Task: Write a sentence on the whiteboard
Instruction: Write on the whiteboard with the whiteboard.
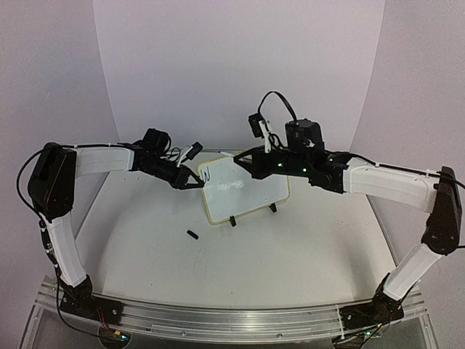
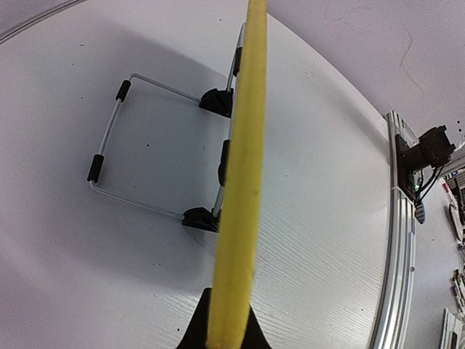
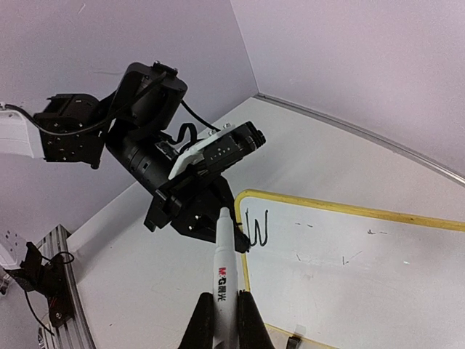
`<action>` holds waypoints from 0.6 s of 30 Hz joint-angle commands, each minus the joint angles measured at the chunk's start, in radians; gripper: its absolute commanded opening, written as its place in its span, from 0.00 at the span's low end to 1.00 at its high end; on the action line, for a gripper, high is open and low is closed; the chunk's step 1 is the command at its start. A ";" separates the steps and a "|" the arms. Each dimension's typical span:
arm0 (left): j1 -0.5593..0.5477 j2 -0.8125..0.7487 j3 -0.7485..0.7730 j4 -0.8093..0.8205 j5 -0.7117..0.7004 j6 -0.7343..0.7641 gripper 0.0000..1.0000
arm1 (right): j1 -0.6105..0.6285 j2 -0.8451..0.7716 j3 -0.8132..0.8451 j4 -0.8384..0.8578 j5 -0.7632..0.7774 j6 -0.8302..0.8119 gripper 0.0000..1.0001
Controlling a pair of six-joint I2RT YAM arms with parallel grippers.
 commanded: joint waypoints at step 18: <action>-0.026 0.047 0.001 -0.121 0.017 0.016 0.00 | -0.085 -0.034 -0.167 0.183 -0.197 0.087 0.00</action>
